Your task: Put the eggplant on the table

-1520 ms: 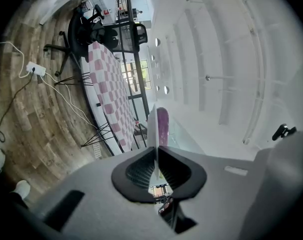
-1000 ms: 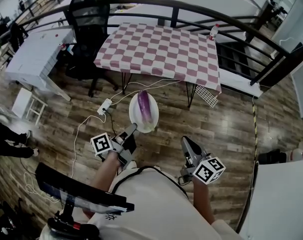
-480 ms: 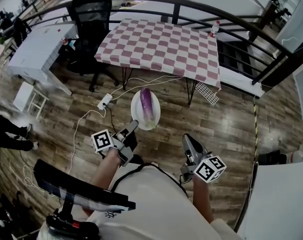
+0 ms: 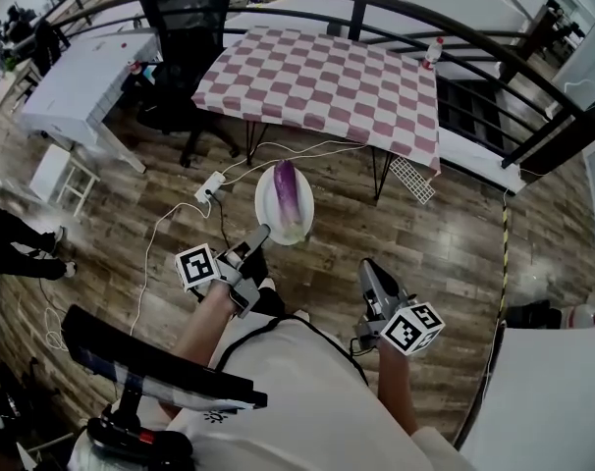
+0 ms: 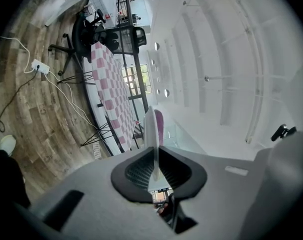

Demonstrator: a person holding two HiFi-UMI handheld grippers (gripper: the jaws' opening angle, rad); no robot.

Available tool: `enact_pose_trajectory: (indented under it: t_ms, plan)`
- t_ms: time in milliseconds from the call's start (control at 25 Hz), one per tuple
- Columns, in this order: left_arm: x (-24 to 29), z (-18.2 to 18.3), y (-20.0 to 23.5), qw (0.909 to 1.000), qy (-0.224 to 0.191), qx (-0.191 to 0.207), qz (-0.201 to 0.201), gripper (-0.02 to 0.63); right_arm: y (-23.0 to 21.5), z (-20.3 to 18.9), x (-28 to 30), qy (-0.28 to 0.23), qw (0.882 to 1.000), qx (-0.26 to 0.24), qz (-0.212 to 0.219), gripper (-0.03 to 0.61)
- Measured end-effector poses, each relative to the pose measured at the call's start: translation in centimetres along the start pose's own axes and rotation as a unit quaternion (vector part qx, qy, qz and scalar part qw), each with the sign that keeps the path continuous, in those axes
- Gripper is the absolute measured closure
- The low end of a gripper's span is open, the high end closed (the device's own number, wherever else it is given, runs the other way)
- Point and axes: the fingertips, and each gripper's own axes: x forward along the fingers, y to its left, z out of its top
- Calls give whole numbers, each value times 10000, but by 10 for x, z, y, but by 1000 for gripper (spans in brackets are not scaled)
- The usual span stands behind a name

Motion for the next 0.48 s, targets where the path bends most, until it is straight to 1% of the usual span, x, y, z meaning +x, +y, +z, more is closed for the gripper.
enact_pose_trajectory:
  t_ms: [280,480]
  plan:
    - [-1,9,4,10000,-81,-57,-3,577,1,1,15,88,9999,-42,58,571]
    - [3,27,14,9999,-34,-103,6,577,-1,5,36,58,10000,-33,-11,571]
